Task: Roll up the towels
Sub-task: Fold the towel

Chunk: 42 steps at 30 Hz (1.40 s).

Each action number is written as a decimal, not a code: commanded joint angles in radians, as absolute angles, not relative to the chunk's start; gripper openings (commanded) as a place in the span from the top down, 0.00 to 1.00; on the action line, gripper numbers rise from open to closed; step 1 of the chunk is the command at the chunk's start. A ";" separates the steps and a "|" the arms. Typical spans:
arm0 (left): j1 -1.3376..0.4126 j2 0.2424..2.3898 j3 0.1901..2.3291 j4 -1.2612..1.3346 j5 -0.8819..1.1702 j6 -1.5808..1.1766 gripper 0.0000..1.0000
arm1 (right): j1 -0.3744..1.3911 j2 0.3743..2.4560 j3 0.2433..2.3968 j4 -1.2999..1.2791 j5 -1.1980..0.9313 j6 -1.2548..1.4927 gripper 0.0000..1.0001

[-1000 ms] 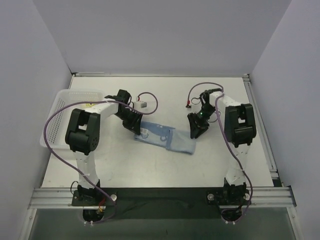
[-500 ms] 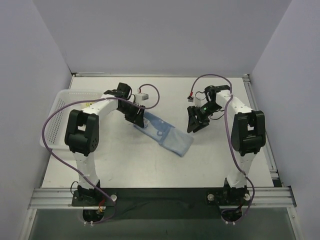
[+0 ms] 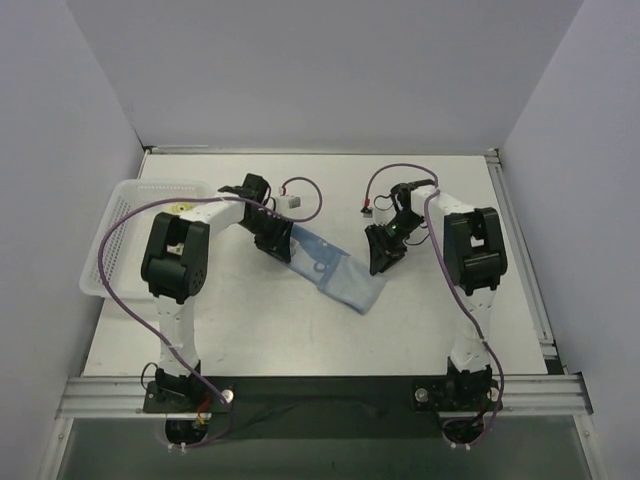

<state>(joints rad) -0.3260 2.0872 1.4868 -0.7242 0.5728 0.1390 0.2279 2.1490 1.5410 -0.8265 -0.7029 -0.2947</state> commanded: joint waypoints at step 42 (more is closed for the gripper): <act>-0.942 1.469 1.000 -0.486 0.102 0.384 0.38 | 0.472 2.210 1.660 -0.809 -0.962 -0.132 0.84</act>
<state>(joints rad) -0.8684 1.4410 0.9924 -0.5823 0.2867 0.3820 0.4641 2.1925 1.6592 -0.8021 -1.0054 -0.1486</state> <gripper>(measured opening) 0.615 0.168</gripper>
